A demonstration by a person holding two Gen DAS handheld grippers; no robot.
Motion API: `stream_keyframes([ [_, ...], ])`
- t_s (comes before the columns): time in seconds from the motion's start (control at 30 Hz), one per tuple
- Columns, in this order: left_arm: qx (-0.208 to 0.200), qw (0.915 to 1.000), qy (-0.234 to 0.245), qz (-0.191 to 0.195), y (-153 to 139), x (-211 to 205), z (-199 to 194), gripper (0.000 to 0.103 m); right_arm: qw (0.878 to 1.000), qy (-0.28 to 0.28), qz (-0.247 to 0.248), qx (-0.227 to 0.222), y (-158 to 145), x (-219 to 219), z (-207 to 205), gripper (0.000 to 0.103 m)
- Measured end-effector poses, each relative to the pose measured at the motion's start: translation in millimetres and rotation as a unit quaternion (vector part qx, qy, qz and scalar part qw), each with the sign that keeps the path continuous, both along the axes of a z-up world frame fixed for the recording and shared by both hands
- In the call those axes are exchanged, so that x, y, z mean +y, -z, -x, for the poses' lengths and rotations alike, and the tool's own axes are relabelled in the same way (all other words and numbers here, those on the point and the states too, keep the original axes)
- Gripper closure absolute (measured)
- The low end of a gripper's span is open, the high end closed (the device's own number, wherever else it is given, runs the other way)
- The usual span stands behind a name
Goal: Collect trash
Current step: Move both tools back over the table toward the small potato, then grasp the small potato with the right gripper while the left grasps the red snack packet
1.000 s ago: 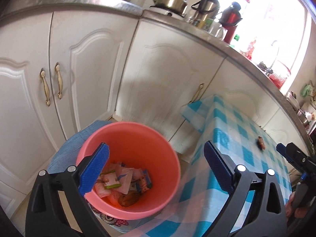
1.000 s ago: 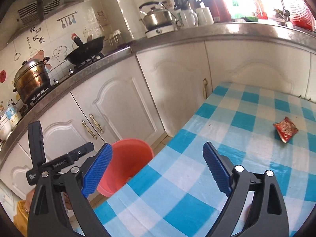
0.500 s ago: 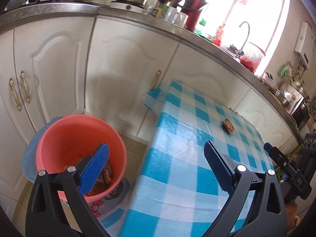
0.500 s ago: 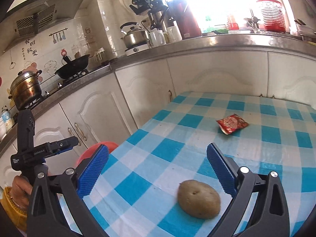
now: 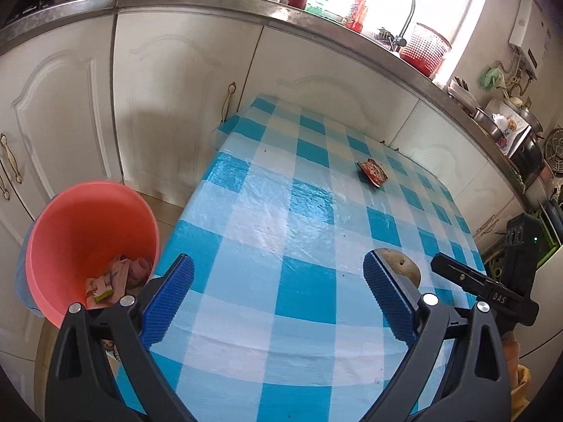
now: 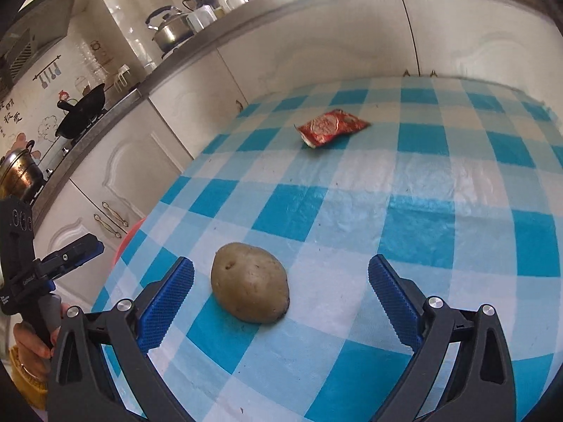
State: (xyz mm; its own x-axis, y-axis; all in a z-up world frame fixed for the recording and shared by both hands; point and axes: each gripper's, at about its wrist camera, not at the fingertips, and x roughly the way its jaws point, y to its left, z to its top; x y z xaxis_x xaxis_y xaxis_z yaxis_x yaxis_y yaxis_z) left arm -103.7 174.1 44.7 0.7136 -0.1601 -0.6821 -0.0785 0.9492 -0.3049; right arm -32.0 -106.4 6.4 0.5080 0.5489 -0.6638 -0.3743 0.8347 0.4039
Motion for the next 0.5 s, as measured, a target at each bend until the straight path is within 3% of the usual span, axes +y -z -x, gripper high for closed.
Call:
stream_keyframes([
  [0.17,0.011,0.9999,0.01,-0.002,-1.8,-13.0,-6.5,0.006,0.999,-0.043,0.02,0.001,1.7,16.4,3.9,0.005],
  [0.33,0.02,0.9997,0.011,-0.001,-4.3,-20.1,-14.1,0.006,0.992,-0.089,0.089,-0.028,-1.7,47.7,10.2,0.008],
  [0.4,0.022,0.9997,0.011,-0.005,-6.4,-23.3,-16.8,0.006,0.987,-0.099,0.117,-0.039,-2.0,57.9,10.2,0.015],
  [0.43,0.022,0.9997,0.012,-0.005,-7.7,-24.8,-18.4,0.006,0.985,-0.105,0.132,-0.045,-1.9,63.4,10.7,0.033],
  [0.5,0.021,0.9997,0.014,-0.008,-10.5,-27.4,-21.6,0.006,0.981,-0.11,0.152,-0.042,2.0,69.1,7.3,0.039],
])
